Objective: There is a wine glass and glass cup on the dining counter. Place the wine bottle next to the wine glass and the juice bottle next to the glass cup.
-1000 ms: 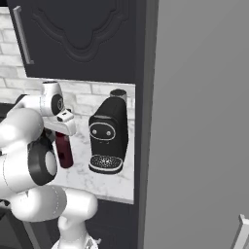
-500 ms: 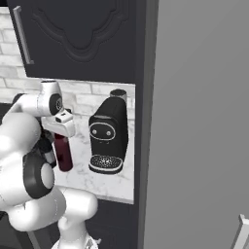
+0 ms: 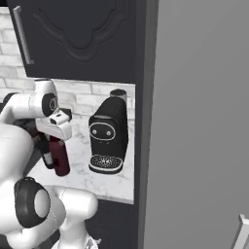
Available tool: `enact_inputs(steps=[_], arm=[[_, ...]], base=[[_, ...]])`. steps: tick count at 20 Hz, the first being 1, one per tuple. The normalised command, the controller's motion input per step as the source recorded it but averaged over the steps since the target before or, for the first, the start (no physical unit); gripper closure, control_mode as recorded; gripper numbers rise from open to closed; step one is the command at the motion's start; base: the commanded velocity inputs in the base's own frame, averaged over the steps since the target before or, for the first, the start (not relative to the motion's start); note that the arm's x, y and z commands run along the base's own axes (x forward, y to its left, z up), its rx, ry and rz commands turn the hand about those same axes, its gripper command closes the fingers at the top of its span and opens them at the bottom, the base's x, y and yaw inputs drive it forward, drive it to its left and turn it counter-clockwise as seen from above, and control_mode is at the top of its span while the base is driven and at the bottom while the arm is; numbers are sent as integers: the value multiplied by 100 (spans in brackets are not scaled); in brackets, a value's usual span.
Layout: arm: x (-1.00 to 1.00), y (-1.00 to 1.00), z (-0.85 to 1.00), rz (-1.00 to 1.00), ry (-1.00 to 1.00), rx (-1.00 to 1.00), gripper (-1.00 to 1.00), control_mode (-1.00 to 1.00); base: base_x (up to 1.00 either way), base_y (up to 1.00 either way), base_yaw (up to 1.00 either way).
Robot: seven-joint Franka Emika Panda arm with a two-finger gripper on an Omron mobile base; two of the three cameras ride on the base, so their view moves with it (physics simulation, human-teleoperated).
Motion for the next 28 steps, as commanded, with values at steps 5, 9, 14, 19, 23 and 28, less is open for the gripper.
enact_inputs(steps=[5, 9, 14, 19, 23, 28], arm=[[-38, -11, 16, 0, -7, 0, 100, -100], [-17, -13, 12, 0, 0, 0, 100, -100], [-15, -13, 12, 0, 0, 0, 100, -100], [-11, -8, 10, 0, 0, 0, 100, -100], [-4, -4, 7, 0, 0, 0, 100, -100], [0, 0, 0, 0, 0, 0, 100, -100]], base=[[0, 0, 0], [0, 0, 0], [0, 0, 0], [0, 0, 0], [0, 0, 0], [0, 0, 0]])
